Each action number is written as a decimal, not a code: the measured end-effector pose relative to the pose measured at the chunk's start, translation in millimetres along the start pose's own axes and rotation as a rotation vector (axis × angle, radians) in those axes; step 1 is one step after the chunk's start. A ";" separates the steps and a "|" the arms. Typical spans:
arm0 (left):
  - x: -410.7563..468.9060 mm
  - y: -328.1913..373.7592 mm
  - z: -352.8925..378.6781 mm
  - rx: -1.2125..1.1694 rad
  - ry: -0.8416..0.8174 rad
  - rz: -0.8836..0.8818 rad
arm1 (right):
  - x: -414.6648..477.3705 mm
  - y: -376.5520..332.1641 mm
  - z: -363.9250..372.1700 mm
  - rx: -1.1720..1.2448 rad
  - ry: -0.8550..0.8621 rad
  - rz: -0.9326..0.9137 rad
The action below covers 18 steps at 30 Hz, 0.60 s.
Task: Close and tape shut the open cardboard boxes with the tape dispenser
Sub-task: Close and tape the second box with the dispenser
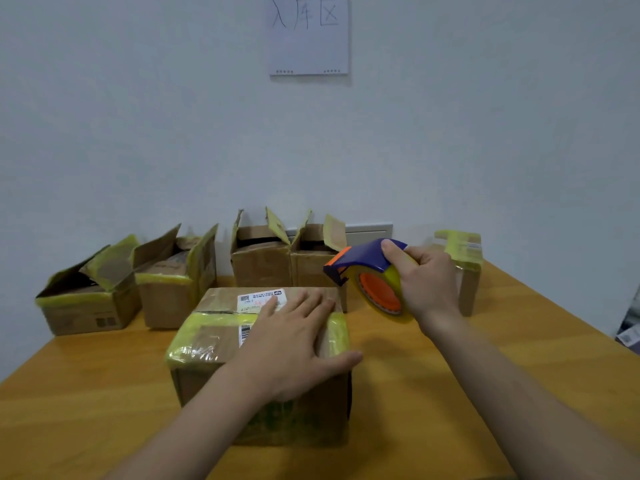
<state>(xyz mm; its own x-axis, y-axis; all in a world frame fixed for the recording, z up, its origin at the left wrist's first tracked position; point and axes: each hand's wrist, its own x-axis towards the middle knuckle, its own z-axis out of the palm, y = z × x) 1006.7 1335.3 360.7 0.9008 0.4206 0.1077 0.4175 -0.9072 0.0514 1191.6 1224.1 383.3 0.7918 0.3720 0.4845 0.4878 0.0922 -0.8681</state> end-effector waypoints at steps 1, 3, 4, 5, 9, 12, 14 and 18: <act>1.9 0.4 0.2 0.015 -0.018 0.000 | -1.1 -2.0 1.4 0.020 0.012 0.004; 6.1 4.4 -0.3 0.040 -0.062 -0.003 | -3.7 -8.1 4.0 0.050 0.033 0.000; 8.6 6.9 -0.8 0.042 -0.081 -0.008 | -4.8 -10.7 5.6 0.062 0.038 -0.002; 10.9 9.1 -1.1 0.040 -0.088 -0.009 | -6.1 -13.4 6.6 0.073 0.041 -0.001; 4.4 9.1 7.3 0.032 0.061 0.076 | -7.2 -24.0 4.7 0.114 0.050 -0.008; -3.8 2.6 15.0 0.008 0.128 0.173 | -8.2 -27.8 4.1 0.129 0.066 -0.023; -2.3 1.7 12.6 -0.016 0.096 0.167 | -9.3 -28.4 6.5 0.132 0.075 -0.014; 7.1 9.4 1.0 0.052 0.036 0.173 | -12.3 -29.5 10.7 0.140 0.075 -0.016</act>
<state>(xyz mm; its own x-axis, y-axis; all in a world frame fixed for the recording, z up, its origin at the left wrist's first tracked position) 1017.1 1329.7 361.0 0.9552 0.2575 0.1458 0.2633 -0.9645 -0.0221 1163.5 1226.7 401.8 0.8120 0.3001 0.5007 0.4487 0.2277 -0.8642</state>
